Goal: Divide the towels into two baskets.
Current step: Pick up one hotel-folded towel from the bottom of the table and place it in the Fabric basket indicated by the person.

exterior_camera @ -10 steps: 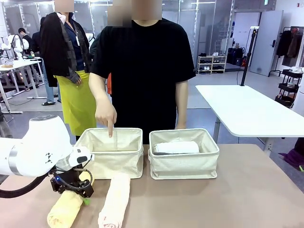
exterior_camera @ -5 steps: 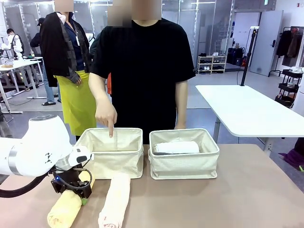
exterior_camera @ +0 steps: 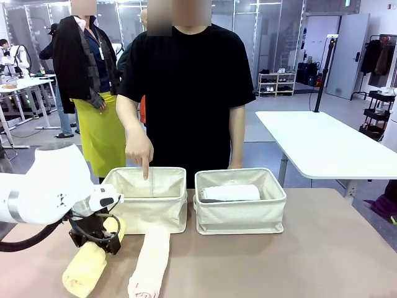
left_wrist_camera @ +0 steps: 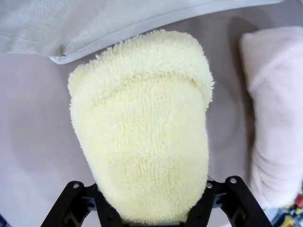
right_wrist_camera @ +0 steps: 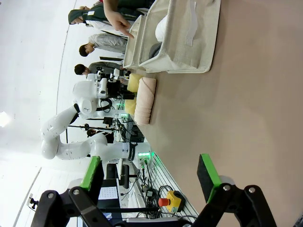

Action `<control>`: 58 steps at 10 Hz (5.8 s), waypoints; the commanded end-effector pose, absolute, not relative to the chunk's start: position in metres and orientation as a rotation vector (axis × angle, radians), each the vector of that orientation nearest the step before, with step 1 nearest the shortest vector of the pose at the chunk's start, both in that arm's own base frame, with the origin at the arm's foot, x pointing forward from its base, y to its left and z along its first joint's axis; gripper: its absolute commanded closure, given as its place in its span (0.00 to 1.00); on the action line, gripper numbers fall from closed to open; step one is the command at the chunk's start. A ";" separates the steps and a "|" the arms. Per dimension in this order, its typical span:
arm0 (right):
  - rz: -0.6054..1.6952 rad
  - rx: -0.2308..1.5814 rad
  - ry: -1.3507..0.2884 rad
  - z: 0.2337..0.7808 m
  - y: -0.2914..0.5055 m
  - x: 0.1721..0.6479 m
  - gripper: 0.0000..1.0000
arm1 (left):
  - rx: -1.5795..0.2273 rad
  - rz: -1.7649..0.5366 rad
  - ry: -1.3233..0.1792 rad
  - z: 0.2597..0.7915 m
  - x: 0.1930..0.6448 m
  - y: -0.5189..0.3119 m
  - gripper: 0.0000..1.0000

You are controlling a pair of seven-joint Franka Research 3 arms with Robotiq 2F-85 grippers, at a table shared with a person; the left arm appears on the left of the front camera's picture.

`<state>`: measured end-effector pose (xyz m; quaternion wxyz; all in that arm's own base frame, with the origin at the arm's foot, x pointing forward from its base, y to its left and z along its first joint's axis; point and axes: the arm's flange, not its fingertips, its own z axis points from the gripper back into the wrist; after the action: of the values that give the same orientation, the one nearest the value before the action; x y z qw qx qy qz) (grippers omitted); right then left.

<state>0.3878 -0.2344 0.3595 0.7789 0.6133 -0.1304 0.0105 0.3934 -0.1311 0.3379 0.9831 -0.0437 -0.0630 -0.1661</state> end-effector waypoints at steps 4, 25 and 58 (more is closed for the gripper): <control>0.002 1.312 -0.270 0.363 -0.230 0.384 0.00 | -0.059 -0.629 -0.012 0.430 0.310 -0.120 0.62; 0.002 1.312 -0.270 0.363 -0.230 0.384 0.00 | 0.008 -1.543 -0.104 0.500 0.459 -0.233 0.61; 0.002 1.312 -0.270 0.363 -0.230 0.384 0.00 | 0.052 -1.675 -0.133 0.424 0.608 -0.221 0.00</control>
<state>0.3878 -0.2343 0.3595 0.7790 0.6133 -0.1304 0.0105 0.6189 -0.2327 0.4283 0.6781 0.0266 -0.0479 -0.7330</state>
